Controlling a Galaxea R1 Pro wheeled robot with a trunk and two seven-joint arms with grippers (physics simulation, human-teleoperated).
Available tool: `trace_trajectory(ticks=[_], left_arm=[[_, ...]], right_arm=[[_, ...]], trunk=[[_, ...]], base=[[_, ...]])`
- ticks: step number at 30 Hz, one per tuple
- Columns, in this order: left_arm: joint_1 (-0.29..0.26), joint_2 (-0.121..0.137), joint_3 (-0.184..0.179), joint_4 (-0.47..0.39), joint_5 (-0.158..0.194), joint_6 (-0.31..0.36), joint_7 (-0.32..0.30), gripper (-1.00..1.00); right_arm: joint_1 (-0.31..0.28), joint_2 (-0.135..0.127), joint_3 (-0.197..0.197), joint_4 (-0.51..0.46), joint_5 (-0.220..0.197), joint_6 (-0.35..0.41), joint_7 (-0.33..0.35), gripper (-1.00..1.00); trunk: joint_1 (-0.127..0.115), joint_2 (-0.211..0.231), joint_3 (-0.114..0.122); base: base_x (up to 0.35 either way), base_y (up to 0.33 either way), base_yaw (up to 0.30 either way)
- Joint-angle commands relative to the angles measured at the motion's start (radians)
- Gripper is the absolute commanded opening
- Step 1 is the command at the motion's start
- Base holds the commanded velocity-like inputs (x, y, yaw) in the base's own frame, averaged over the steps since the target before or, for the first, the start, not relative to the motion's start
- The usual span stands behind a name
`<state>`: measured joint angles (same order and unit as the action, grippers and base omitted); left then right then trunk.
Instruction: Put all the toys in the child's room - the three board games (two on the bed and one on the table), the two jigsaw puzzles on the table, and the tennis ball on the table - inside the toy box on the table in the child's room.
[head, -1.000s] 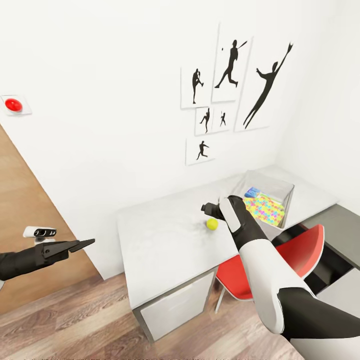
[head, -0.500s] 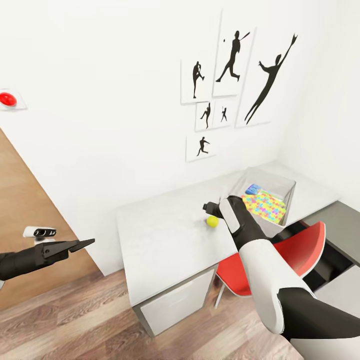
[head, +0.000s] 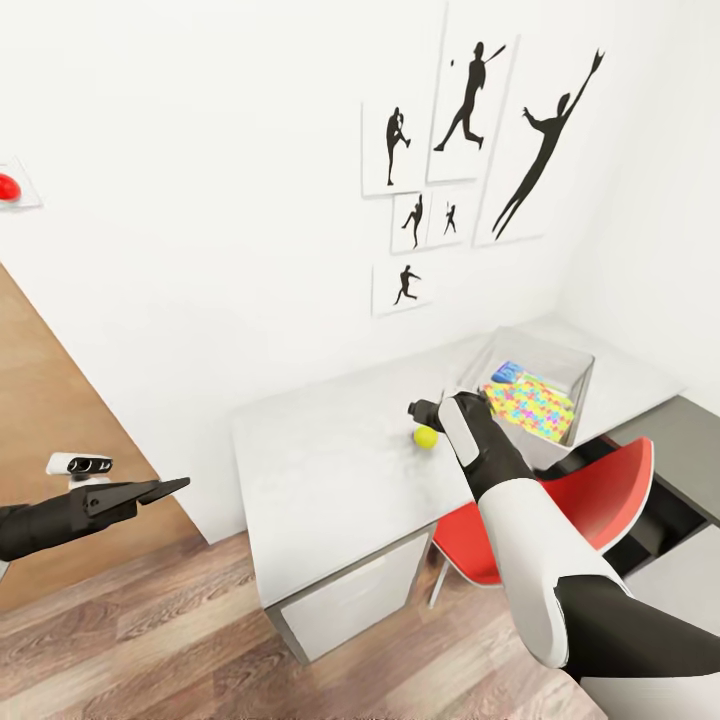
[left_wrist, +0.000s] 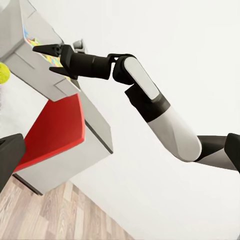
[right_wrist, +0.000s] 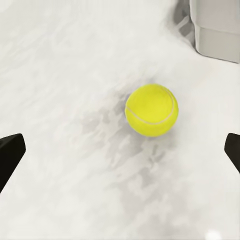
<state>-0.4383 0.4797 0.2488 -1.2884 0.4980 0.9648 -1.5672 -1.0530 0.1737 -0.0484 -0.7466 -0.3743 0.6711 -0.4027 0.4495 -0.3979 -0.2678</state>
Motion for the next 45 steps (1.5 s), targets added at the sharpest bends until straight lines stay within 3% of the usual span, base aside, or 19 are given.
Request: trace_trajectory(ticks=[1, 45], left_arm=[[-0.001, 0.0, 0.0, 0.0, 0.0, 0.011, -0.004, 1.0], [-0.001, 0.0, 0.019, 0.0, -0.001, 0.01, -0.004, 1.0]], right_arm=[[-0.001, 0.001, -0.002, -0.001, -0.011, -0.001, -0.009, 1.0], [0.002, -0.008, -0.007, -0.002, -0.011, -0.007, -0.001, 1.0]], trunk=[[0.001, -0.002, -0.004], [0.001, -0.002, -0.074]], base=[[0.0, 0.0, 0.0], [0.037, 0.0, 0.0]])
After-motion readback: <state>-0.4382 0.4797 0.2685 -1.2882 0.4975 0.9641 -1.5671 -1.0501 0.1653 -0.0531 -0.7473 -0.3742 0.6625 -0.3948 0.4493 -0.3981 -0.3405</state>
